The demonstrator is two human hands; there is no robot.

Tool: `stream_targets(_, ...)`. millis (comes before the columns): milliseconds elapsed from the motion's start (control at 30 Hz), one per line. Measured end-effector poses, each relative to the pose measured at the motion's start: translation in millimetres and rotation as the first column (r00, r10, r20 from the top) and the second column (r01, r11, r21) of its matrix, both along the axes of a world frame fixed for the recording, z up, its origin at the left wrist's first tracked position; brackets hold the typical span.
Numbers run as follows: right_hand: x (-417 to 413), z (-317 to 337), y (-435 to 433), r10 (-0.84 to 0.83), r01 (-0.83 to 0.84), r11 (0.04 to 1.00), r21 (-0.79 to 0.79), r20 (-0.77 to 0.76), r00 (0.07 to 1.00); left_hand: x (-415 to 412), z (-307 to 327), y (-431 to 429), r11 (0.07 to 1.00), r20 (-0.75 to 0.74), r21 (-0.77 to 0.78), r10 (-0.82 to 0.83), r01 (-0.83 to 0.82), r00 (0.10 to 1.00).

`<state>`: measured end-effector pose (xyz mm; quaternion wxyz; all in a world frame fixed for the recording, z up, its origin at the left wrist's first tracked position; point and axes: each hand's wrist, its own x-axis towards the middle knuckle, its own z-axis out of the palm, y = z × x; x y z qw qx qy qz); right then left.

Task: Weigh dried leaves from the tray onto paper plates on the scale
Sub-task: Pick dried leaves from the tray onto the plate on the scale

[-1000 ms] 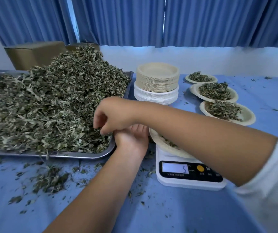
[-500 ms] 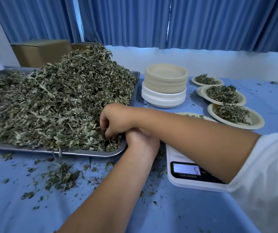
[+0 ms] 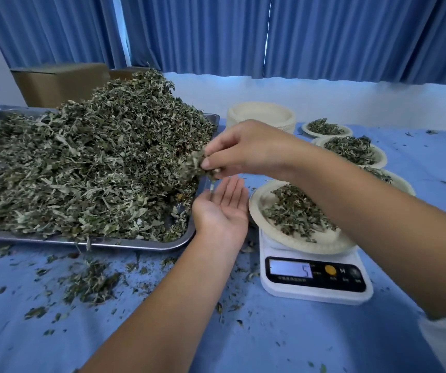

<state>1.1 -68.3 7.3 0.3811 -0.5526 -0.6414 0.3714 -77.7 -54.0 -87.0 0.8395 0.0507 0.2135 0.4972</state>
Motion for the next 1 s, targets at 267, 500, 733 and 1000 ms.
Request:
stream_targets(267,64,-6,-57,-0.135,0.135,0.991,0.0,0.023,0.991,4,5,-6,1.0,-0.066,-0.006,0.009,-0.01,0.998)
stream_targets(500,75,1,-74,-0.131,0.143,0.99,-0.009,0.343,0.93,1,6,-8,0.999,-0.07,0.035,0.023,-0.02,0.997)
stream_targets(733,79,3,-85,-0.085,0.122,0.993,0.001,0.723,0.685,0,6,-8,0.999,-0.087,0.04,0.026,-0.023,0.996)
stream_targets(1000,78,8,-90,-0.08,0.02,0.995,0.096,0.685,0.725,-1,5,-8,0.998,-0.087,0.058,0.023,-0.018,0.996)
